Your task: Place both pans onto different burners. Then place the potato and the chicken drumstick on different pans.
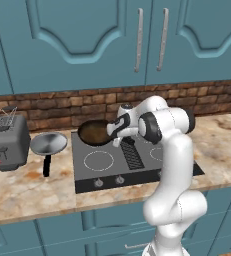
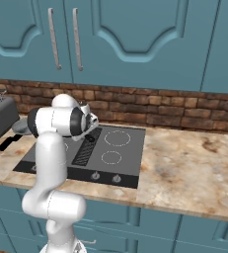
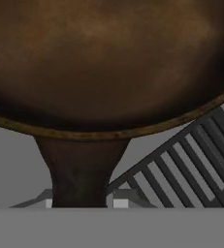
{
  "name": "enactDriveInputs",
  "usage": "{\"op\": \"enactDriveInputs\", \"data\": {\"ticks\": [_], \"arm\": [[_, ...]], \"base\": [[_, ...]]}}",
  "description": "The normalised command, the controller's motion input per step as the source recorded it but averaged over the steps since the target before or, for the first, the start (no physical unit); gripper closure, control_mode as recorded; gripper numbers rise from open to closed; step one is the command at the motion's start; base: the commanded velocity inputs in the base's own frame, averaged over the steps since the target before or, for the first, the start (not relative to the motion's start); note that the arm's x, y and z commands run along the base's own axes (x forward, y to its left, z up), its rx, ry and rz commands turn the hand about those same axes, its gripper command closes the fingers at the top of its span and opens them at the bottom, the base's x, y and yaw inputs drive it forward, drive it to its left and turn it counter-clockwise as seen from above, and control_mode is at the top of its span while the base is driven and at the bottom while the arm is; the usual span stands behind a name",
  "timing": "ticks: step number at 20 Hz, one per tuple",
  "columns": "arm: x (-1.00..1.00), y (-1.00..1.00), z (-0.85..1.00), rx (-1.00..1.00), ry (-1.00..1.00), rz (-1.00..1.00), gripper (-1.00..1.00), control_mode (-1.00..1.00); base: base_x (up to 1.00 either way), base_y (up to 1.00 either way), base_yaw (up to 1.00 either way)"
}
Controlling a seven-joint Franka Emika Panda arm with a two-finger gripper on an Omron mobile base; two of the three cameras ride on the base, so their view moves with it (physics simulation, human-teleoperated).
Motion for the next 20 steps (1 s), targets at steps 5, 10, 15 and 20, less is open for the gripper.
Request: {"op": "enactDriveInputs", "data": {"ticks": [5, 10, 15, 20], "arm": [[0.0, 0.45, -0.28, -0.1, 0.01, 0.0, 1.0, -1.0], [-0.03, 0.56, -0.28, -0.07, 0.0, 0.01, 1.0, -1.0], [-0.1, 0.6, -0.3, -0.04, 0.0, 0.01, 1.0, -1.0], [-0.27, 0.65, -0.3, -0.01, -0.03, 0.0, 1.0, -1.0]], "base": [[0.0, 0.0, 0.0], [0.0, 0.0, 0.0], [0.0, 0.0, 0.0], [0.0, 0.0, 0.0]]}}
